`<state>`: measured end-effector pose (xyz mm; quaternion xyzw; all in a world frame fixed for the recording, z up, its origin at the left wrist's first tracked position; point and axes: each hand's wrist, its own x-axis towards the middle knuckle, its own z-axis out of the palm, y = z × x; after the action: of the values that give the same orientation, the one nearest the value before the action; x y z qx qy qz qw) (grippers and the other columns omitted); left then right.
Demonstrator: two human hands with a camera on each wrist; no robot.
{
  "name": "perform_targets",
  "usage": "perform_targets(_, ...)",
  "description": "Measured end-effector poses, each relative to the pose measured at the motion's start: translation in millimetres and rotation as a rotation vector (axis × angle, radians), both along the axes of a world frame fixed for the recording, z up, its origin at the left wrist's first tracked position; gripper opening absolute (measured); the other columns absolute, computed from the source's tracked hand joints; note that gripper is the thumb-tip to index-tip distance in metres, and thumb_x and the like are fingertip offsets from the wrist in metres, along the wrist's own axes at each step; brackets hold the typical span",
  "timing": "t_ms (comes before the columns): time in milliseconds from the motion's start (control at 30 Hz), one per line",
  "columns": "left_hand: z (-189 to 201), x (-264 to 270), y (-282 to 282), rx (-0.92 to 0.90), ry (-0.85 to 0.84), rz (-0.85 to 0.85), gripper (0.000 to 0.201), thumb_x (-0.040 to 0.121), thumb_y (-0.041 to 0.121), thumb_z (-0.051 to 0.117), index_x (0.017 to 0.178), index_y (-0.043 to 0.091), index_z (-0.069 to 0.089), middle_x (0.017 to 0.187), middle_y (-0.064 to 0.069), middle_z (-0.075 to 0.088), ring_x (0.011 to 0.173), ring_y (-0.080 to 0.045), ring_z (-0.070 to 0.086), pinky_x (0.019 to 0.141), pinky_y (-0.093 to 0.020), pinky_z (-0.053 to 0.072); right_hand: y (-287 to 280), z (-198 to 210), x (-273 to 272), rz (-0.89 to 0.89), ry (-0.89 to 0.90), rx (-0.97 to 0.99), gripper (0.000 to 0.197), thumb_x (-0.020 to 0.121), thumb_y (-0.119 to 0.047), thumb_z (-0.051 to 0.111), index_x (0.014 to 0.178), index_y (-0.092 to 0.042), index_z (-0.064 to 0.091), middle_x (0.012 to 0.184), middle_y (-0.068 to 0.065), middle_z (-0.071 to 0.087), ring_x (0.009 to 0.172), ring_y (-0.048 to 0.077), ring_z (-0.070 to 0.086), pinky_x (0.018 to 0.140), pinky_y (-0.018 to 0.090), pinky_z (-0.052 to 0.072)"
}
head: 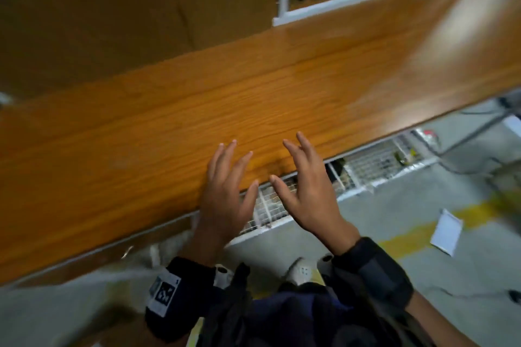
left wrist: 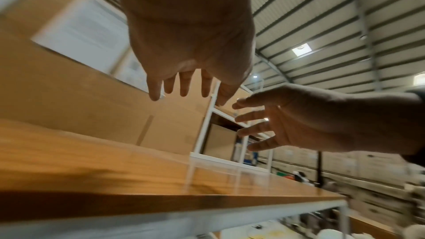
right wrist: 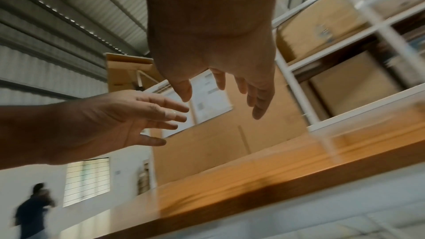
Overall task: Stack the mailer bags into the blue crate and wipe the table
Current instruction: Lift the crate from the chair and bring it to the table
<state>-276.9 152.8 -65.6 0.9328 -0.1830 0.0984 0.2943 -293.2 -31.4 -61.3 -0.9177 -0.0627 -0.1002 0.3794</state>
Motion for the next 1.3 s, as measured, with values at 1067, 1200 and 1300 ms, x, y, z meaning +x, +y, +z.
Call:
perform_targets(1067,-13,140,-735,0.140,0.094,-1.216,0.048,0.093,0.030,0.062,0.138,0.022,0.049,0.159,-0.004,0.023,0.147,-0.024,0.017,0.113,-0.035,0.018,-573,-18,-45,-1.397,0.104,0.106,0.070,0.094,-0.033,0.061,0.153,-0.019,0.025,0.160,0.003,0.023,0.143,0.009,0.023,0.101,-0.003,0.007)
perform_targets(1200,-22,128,-828,0.134,0.093,-1.259,0.048,0.091,0.026,0.065,0.136,0.018,0.051,0.156,-0.008,0.027,0.143,-0.027,0.024,0.113,-0.042,0.028,-661,-30,-66,-1.442,0.091,0.158,0.071,0.093,-0.031,0.062,0.153,-0.021,0.025,0.160,0.002,0.021,0.146,0.015,0.022,0.110,0.020,0.018)
perform_targets(1300,-27,114,-892,0.154,0.118,-1.250,0.047,0.091,0.023,0.066,0.135,0.017,0.052,0.156,-0.010,0.027,0.141,-0.030,0.026,0.112,-0.048,0.032,-729,-35,-84,-1.440,0.094,0.197,0.070,0.093,-0.028,0.062,0.153,-0.019,0.026,0.160,0.005,0.021,0.147,0.019,0.022,0.116,0.031,0.024)
